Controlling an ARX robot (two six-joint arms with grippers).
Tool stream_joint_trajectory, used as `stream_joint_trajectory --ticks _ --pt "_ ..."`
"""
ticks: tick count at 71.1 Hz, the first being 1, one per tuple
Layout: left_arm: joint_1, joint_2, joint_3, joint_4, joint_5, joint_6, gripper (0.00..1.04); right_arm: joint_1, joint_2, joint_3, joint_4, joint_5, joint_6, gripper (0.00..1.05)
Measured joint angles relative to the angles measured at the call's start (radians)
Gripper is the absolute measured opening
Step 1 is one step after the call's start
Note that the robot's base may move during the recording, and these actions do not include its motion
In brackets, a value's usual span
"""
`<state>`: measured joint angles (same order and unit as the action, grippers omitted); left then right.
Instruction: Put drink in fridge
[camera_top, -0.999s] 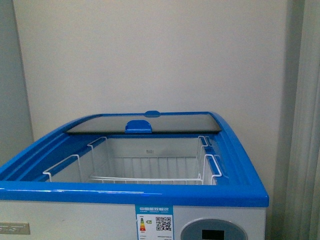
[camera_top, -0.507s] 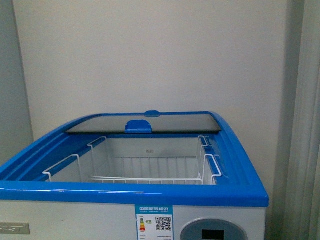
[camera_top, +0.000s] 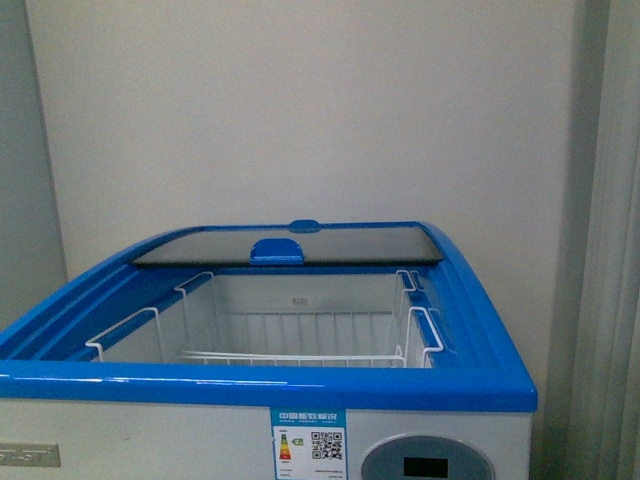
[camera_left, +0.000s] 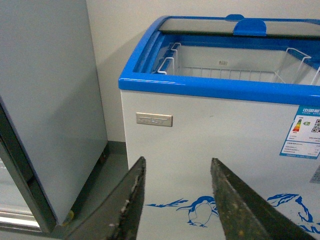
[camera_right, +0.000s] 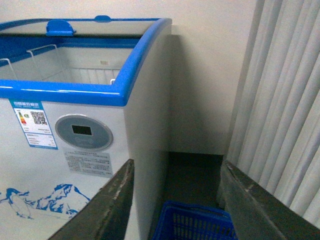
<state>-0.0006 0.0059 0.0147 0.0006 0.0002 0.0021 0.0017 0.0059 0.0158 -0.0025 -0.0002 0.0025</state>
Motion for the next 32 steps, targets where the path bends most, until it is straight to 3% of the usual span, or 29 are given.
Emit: stream_joint_trajectory --ticks 16,32 --pt "0.0 0.0 0.0 0.0 0.0 0.0 0.98 0.0 0.0 0.0 0.0 0.0 0.001 0.97" --pt "0.0 0.0 0.0 0.0 0.0 0.0 0.97 0.0 0.0 0.0 0.0 0.0 0.0 0.97"
